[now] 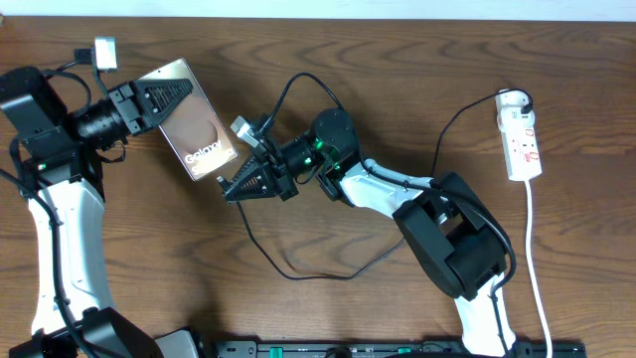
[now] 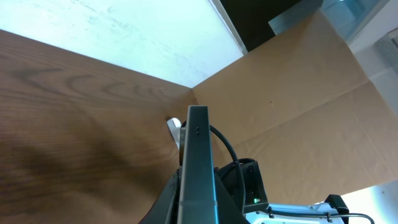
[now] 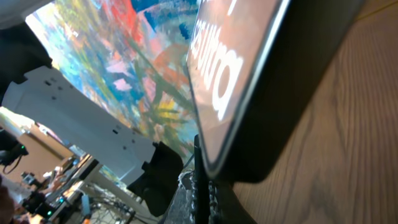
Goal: Plug charger to phone and switch on socket
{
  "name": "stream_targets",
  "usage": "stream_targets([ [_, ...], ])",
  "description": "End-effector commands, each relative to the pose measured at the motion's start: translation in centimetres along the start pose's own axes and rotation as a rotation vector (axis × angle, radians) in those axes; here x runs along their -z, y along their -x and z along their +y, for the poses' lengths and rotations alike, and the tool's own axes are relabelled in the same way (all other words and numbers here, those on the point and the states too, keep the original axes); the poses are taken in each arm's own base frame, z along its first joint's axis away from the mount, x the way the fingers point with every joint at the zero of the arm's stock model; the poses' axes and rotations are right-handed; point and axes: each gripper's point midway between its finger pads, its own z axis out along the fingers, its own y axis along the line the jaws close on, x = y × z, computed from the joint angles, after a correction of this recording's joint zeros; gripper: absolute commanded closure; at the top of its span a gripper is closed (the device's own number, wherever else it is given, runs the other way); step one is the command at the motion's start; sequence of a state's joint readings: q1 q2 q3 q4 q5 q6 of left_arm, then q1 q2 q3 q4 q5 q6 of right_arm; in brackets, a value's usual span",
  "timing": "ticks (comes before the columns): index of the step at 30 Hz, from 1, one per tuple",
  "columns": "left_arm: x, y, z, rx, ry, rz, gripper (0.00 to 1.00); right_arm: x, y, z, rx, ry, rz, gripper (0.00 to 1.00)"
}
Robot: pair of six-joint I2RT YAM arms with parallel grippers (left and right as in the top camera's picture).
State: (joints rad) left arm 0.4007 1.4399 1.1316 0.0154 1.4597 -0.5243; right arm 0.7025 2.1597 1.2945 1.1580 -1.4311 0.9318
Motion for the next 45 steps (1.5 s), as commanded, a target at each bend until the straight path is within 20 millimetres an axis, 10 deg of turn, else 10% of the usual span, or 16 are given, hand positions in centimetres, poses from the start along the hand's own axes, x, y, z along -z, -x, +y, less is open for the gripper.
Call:
stream_targets([
  [1,0.03,-0.16,-0.68,-0.007,-0.013,0.006,0.92,-0.09,1.09,-0.32,0.015,-0.031,-0.047,0.99],
  [45,0.03,-0.16,-0.69,-0.046,-0.014,0.006,0.92,0.47,2.07,-0.46,0.032,-0.054,-0.088,0.99],
])
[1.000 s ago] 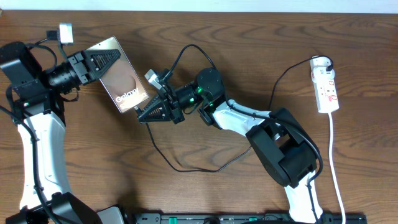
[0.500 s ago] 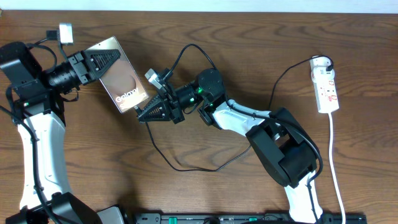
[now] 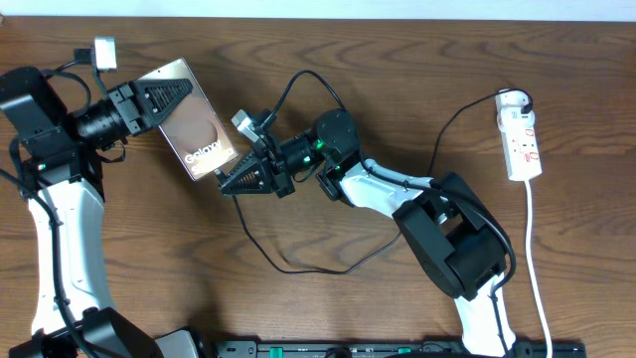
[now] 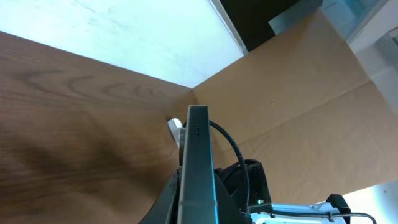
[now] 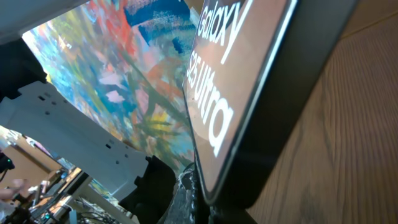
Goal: Plug charger to phone and switch on socket
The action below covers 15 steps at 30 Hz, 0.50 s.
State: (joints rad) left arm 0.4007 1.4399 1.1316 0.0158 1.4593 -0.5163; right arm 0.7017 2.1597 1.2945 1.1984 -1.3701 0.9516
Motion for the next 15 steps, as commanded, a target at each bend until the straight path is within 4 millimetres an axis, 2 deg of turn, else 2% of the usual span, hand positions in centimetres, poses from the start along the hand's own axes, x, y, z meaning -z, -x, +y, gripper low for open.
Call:
stream_targets([
  [1,0.04,-0.16,-0.69,-0.038,-0.014,0.006,0.92,0.35,0.98,-0.21,0.012,-0.023,-0.034,0.99],
  [15,0.04,-0.28,-0.87,-0.044,-0.024,0.013,0.93,0.56,1.23,-0.27,0.022,-0.029,-0.044,0.99],
])
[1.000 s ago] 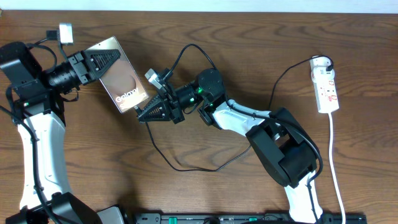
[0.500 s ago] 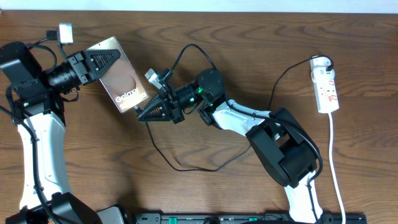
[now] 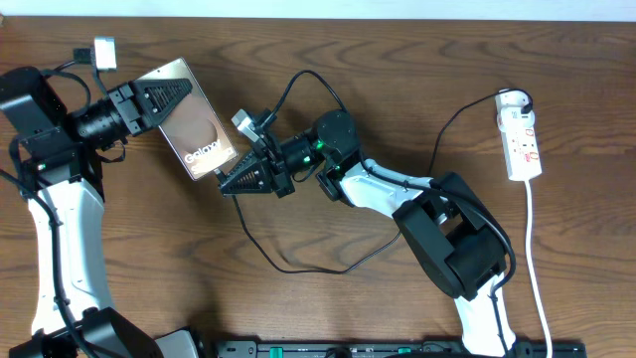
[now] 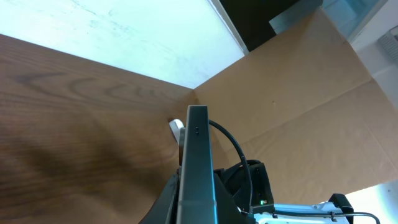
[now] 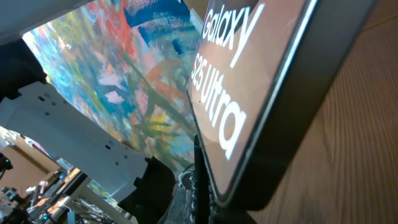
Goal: Plug charger to phone and switch on socket
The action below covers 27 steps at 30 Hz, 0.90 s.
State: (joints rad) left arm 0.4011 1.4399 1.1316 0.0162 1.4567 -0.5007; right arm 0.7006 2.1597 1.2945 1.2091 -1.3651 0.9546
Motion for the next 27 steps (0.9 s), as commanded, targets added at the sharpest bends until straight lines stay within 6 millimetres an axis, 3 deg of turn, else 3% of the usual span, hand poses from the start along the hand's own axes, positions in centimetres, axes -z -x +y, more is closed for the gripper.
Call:
stream_targets([
  [1,0.0,-0.4,-1.0,-0.028,-0.032,0.017,0.92,0.6,1.1,-0.3,0.014,-0.028,-0.039,0.99],
  [27,0.0,-0.5,-1.2,-0.028,-0.045,0.026,0.93,1.1,3.3,-1.9,-0.123,-0.106,-0.173,0.99],
])
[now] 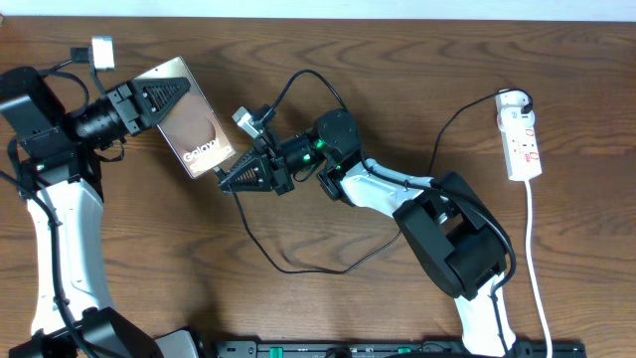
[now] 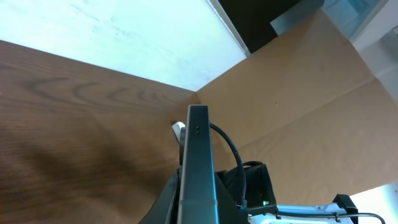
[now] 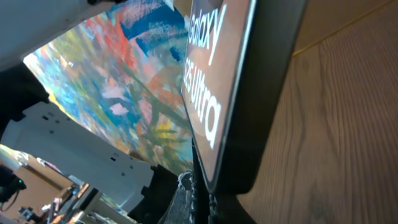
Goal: Plug charger to phone and switch on socket
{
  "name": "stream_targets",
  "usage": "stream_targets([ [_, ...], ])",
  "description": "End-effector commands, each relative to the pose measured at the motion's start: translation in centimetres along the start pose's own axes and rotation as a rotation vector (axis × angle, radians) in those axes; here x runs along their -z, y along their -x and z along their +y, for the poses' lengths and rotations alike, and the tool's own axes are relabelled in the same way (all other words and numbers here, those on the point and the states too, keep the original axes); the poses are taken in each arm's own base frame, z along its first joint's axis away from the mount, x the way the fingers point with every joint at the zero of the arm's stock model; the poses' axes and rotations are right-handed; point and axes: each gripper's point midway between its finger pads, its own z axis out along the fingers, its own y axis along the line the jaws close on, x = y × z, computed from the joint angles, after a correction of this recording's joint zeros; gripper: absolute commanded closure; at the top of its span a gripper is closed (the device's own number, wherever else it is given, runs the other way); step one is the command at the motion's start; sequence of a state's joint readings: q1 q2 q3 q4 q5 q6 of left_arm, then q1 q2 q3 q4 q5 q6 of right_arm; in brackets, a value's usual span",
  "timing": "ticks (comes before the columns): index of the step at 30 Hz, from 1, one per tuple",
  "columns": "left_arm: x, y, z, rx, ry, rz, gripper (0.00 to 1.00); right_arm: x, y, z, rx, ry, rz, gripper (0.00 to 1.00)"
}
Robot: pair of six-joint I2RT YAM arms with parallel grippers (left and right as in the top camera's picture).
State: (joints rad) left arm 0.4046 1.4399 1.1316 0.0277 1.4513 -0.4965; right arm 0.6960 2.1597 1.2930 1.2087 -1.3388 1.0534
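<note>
The phone (image 1: 194,134), showing "Galaxy" on its screen, is held off the table by my left gripper (image 1: 169,99), shut on its far end. It is edge-on in the left wrist view (image 2: 198,162). My right gripper (image 1: 225,181) sits at the phone's near bottom corner, shut on the charger plug, which is hidden between the fingers. In the right wrist view the phone's bottom edge (image 3: 249,112) looms just above the right gripper (image 3: 200,198). The black charger cable (image 1: 288,268) loops across the table to the white socket strip (image 1: 522,134) at the right.
A white connector (image 1: 243,118) with its own black lead rides on the right arm above the phone's corner. A brown cardboard wall (image 2: 298,93) stands beyond the table. A black rail (image 1: 397,348) runs along the front edge.
My right gripper has edged slightly up and left, nearer the phone's bottom edge. The phone's edge now stands steeper and closer in the right wrist view. The left gripper holds still.
My left gripper held the phone up at the left throughout. The right gripper, shut on the plug, was a little below and right of the phone's bottom corner, then shifted left to that corner, and now presses close against the bottom edge.
</note>
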Motion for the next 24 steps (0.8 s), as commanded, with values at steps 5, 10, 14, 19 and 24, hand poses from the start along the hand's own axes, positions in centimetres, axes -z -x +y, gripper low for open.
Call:
stream_targets([
  [5,0.0,-0.7,-1.3,-0.013,-0.051,0.033,0.92,0.9,3.4,-1.4,-0.041,-0.091,-0.176,0.99],
  [10,0.0,-0.7,-1.3,-0.014,-0.051,0.033,0.93,0.8,3.9,-1.6,-0.060,-0.103,-0.206,0.99],
  [14,0.0,-0.7,-1.3,-0.014,-0.051,0.033,0.93,0.4,4.1,-1.7,-0.073,-0.107,-0.228,0.99],
  [19,0.0,-0.7,-1.3,-0.013,-0.051,0.033,0.93,-0.3,4.2,-1.6,-0.078,-0.106,-0.239,0.99],
  [24,0.0,-0.7,-1.4,-0.012,-0.054,0.035,0.93,-0.5,4.2,-1.6,-0.078,-0.106,-0.242,0.99],
])
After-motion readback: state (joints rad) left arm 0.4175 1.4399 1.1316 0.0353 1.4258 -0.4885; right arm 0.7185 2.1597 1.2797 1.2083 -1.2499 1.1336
